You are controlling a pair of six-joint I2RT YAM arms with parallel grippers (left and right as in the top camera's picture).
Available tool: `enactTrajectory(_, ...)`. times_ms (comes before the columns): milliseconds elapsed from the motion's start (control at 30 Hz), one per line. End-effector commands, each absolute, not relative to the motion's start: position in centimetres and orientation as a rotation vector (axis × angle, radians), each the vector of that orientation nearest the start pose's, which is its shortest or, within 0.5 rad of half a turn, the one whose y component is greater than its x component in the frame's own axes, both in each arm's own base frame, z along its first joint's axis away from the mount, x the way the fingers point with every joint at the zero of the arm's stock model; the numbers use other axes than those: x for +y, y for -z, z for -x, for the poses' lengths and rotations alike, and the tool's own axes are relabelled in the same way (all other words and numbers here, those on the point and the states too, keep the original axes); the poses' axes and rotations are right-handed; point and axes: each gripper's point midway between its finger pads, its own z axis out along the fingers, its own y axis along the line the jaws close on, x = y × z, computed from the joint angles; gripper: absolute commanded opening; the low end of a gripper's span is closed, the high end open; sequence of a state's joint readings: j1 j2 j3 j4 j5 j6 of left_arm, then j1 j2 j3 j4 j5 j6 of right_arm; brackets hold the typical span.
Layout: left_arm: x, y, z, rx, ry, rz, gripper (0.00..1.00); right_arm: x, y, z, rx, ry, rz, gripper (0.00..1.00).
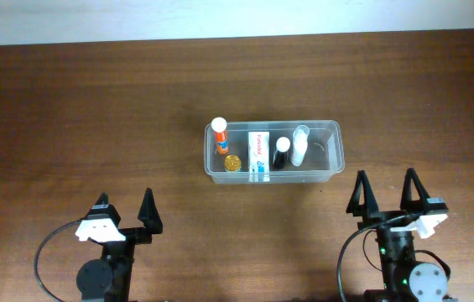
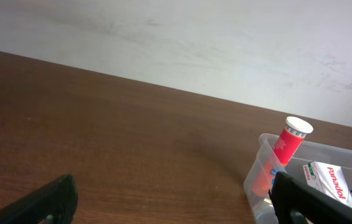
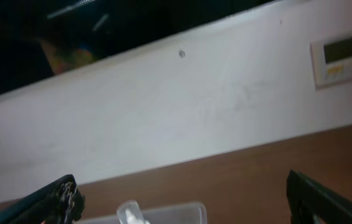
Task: Pack container
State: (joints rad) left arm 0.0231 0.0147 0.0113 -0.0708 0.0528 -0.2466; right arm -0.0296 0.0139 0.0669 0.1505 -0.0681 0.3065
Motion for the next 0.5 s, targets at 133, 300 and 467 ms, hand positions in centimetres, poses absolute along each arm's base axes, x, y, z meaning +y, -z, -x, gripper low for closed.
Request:
enactTrajectory(133,-0.3,-15.8,-24.6,1.639,0.203,0.167,0.99,0.5,-20.5,-24.5,1.443,-0.25,-0.169,0.98)
enactTrajectory(300,-0.3,-15.8,-24.6,1.639,0.203,0.167,0.99,0.5,-18.6,-24.6,1.522,-0.186,-0.123,0.98)
enactTrajectory(467,-0.3,-15.8,-24.6,1.639,0.203,0.167,1.0,0.5,-15.9,-24.6,1.636,-0.109,-0.058,0.98)
